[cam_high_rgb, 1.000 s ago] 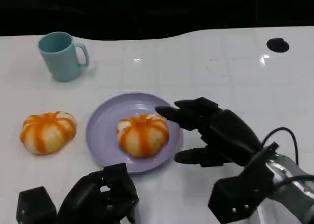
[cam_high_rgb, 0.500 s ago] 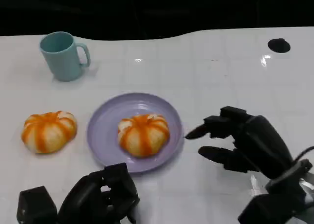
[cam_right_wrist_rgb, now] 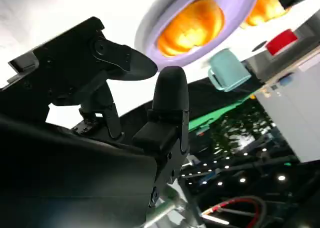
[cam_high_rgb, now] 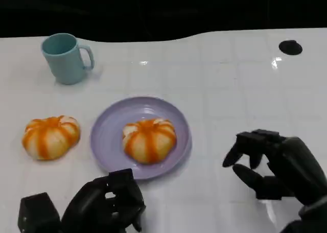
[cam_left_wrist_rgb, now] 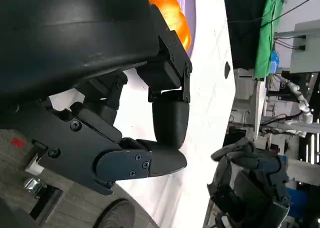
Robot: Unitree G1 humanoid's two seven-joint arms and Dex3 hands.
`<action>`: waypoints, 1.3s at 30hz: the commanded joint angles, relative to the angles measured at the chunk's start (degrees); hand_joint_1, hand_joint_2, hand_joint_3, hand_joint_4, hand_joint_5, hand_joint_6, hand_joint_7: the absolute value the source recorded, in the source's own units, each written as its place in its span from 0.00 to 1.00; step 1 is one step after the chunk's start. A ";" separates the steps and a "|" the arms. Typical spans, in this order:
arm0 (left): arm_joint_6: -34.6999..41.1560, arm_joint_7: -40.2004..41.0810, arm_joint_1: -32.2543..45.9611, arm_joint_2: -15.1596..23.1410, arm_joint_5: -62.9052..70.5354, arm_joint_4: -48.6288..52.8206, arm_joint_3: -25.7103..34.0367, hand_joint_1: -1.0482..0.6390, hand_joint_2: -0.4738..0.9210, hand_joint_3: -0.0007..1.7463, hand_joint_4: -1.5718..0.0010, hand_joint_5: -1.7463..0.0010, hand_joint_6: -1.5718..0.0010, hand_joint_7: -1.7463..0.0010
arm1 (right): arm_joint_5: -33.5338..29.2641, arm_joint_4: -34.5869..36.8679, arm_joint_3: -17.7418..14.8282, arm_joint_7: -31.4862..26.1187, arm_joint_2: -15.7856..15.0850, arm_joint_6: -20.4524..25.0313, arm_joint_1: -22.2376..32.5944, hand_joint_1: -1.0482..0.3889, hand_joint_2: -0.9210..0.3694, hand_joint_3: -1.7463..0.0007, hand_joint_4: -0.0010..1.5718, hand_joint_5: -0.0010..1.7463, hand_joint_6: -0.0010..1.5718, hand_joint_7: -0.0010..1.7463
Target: Grasp the bread from the table and place it into the plate.
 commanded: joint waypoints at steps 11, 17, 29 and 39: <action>0.20 -0.23 -0.20 0.91 -0.46 0.07 0.48 0.30 0.82 0.35 0.49 0.00 0.51 0.19 | 1.40 -5.32 -2.98 2.87 -1.35 3.39 6.74 0.56 0.39 0.32 0.56 1.00 0.45 0.79; -0.84 -0.52 -0.32 1.15 -0.27 0.59 0.65 0.30 0.83 0.35 0.50 0.00 0.51 0.20 | 0.90 -4.48 -2.70 1.45 -0.25 4.65 7.42 0.56 0.39 0.33 0.56 1.00 0.44 0.79; -0.73 -1.01 -0.37 1.16 -0.72 0.68 0.84 0.30 0.83 0.35 0.50 0.00 0.51 0.20 | -1.39 -1.64 -2.21 -1.58 -0.34 4.15 7.30 0.55 0.37 0.34 0.57 1.00 0.42 0.85; -0.21 -1.11 -0.89 1.03 -1.38 1.79 1.10 0.31 0.83 0.35 0.49 0.00 0.50 0.21 | -2.71 1.19 -1.54 -3.19 -0.38 2.79 6.44 0.56 0.38 0.33 0.57 1.00 0.43 0.86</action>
